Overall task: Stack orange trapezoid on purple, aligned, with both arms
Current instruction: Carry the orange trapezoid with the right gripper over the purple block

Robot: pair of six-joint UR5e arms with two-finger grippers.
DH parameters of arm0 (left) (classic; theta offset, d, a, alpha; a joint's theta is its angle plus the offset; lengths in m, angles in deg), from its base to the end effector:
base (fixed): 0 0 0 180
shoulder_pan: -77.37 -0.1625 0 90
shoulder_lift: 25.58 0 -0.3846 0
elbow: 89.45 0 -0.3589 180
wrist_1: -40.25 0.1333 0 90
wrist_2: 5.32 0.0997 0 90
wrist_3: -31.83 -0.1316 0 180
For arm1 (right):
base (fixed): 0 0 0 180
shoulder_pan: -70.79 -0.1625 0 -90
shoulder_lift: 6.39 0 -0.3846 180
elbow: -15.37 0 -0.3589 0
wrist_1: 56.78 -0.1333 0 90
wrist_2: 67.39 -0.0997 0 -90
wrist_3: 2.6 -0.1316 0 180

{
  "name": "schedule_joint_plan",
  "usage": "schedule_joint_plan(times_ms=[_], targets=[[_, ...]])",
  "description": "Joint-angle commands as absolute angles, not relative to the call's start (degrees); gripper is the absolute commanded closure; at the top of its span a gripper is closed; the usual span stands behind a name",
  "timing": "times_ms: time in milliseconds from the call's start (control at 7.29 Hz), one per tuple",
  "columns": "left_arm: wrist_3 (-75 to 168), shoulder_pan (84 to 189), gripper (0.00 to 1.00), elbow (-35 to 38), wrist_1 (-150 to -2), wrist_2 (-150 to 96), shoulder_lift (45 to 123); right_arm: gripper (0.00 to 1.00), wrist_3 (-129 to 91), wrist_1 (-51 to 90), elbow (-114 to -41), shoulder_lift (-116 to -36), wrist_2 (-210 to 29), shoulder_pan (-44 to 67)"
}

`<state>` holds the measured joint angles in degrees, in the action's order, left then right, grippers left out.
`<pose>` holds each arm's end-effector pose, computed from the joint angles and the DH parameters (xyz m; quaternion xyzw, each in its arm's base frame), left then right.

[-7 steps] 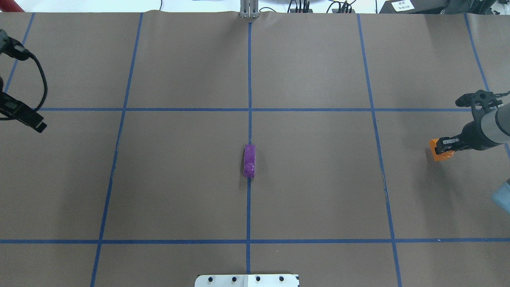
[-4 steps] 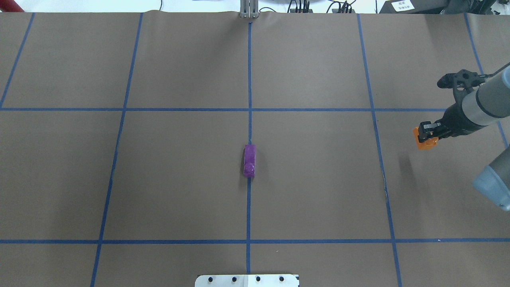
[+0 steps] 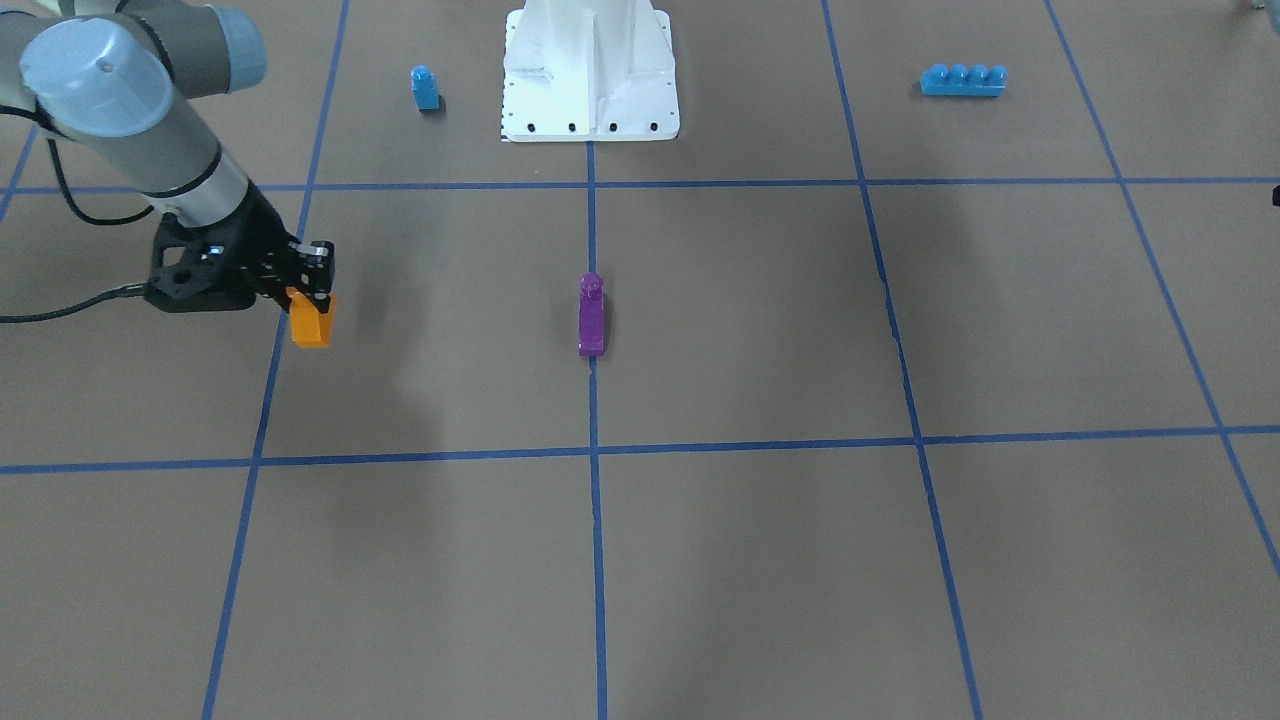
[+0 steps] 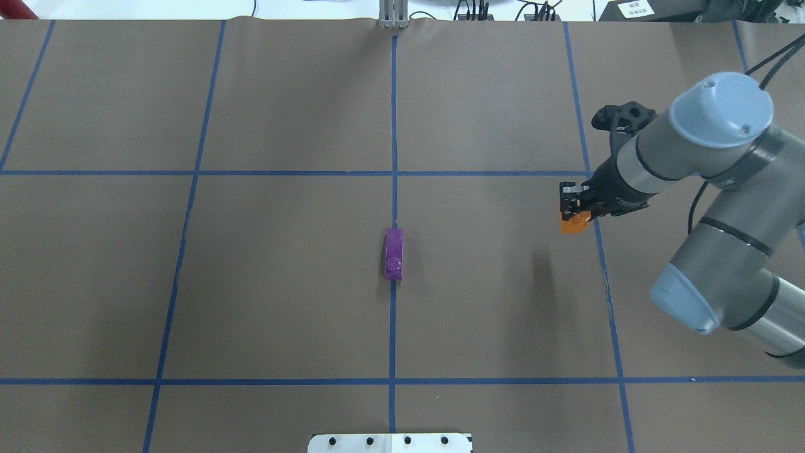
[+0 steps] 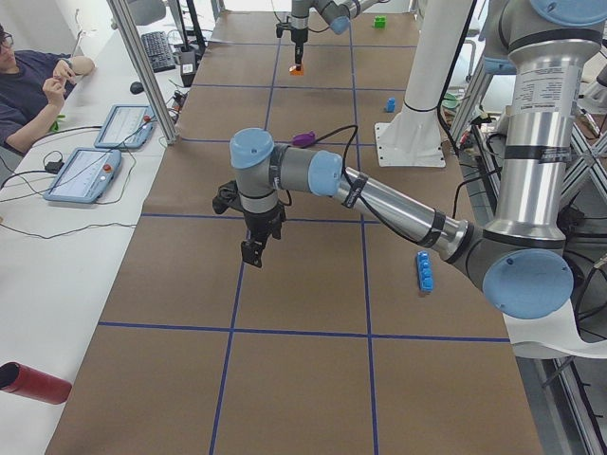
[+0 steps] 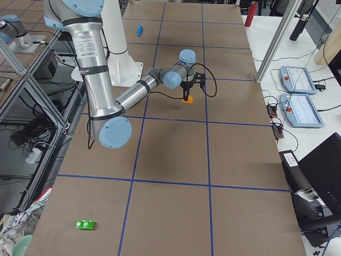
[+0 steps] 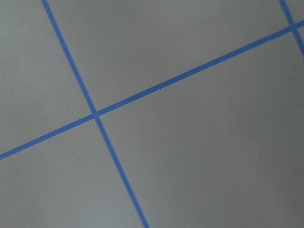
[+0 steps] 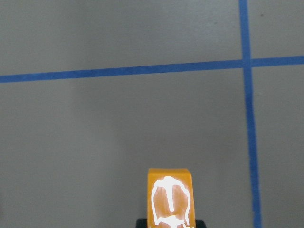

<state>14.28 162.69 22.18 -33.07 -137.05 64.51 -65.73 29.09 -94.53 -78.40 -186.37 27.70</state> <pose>-0.0095 -0.4442 0.5034 0.0807 0.3490 0.1953 0.9130 -0.3565 -0.4287 0.3267 0.0076 -0.4183 0.0387 0.9074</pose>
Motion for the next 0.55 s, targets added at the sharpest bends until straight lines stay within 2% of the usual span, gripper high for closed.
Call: schedule_joint_plan(times_ms=[0,412], targets=[[13.81,163.32,0.0,22.09,-33.57,-138.12,63.45,1.0,-69.47,41.87,-93.8,-65.77,-182.46,35.07],[13.99,163.32,0.0,22.0,-33.49,-138.57,63.36,1.0,-80.7,42.18,-84.78,-54.24,-178.23,41.43]])
